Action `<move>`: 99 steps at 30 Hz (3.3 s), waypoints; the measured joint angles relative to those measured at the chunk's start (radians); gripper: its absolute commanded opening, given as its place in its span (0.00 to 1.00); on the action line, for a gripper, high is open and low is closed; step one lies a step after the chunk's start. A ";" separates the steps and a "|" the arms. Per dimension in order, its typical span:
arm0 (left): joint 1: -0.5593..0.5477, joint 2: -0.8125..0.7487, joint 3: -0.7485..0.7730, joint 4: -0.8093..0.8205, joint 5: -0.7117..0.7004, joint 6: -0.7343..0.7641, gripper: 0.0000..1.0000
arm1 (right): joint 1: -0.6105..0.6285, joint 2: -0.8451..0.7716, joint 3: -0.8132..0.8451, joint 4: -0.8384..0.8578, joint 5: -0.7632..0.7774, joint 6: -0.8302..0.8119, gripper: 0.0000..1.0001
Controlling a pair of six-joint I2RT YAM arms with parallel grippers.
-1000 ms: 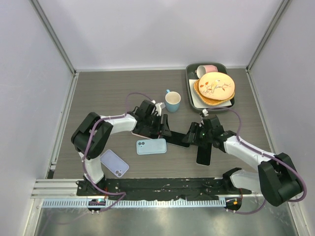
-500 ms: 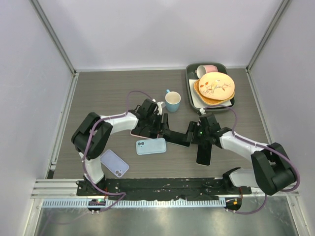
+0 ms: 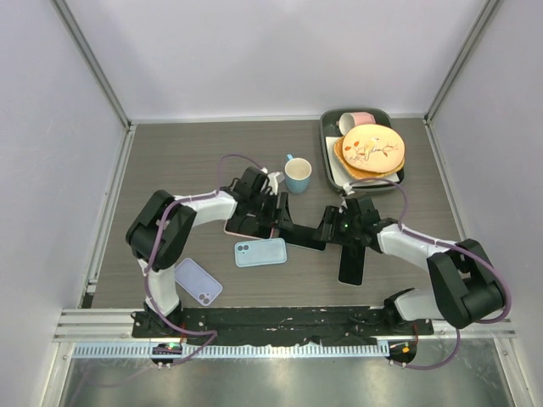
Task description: Put the phone into the phone case
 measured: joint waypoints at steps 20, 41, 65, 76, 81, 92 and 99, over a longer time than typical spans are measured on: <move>0.036 -0.092 -0.247 0.335 0.087 -0.084 0.51 | -0.034 -0.023 -0.067 0.113 -0.091 0.005 0.59; -0.009 -0.173 -0.245 0.376 0.146 -0.085 0.00 | -0.002 -0.042 -0.083 0.225 -0.260 0.039 0.59; 0.082 -0.389 -0.351 0.363 0.142 -0.109 0.00 | -0.001 -0.229 -0.038 0.230 -0.280 0.016 0.88; 0.330 -0.769 -0.620 0.545 0.246 -0.278 0.00 | -0.007 -0.182 -0.010 0.386 -0.375 0.076 0.85; 0.368 -0.863 -0.655 0.642 0.295 -0.351 0.00 | -0.002 -0.089 -0.010 0.541 -0.430 0.175 0.83; 0.370 -0.790 -0.658 0.816 0.364 -0.471 0.00 | 0.116 0.048 0.013 0.831 -0.472 0.341 0.65; 0.370 -0.760 -0.660 0.867 0.377 -0.503 0.00 | 0.143 0.080 0.024 0.924 -0.484 0.396 0.20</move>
